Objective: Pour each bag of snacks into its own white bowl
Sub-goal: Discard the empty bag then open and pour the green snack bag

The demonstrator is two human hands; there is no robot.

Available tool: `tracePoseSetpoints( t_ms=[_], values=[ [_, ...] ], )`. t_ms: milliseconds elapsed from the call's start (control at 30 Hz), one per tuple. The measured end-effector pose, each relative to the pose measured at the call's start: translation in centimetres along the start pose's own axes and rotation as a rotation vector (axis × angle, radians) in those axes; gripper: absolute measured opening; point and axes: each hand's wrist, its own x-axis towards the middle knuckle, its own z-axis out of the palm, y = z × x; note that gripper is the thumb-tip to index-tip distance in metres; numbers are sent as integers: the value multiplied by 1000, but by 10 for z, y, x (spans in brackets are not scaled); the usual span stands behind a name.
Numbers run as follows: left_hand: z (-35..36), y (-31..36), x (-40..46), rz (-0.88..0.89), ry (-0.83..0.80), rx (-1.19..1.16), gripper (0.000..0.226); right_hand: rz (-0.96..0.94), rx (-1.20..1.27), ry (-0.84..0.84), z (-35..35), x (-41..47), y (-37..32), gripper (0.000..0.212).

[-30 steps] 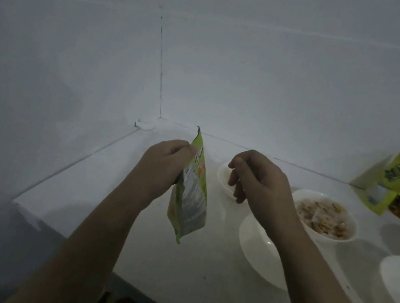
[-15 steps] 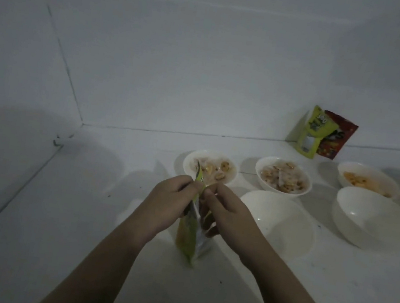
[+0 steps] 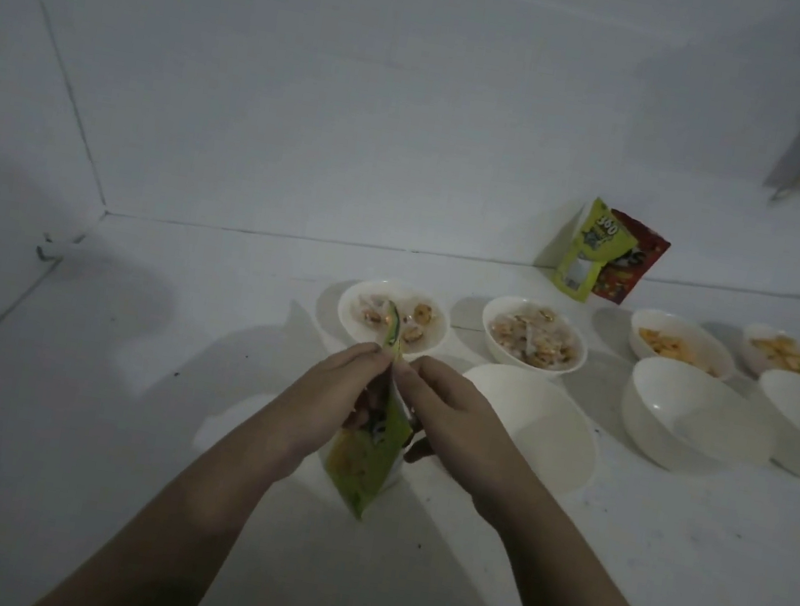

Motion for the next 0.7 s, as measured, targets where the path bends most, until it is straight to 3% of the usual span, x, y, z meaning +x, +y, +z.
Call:
tracePoseSetpoints(
  t_ms=[367,700],
  values=[
    [-5,-4,1,43,-52,16,35,-24,-143,7,-1,3,-2,33],
    [-10,3,-4,51,-97,34,36,28,0,-74,-2,-5,-10,29]
  ],
)
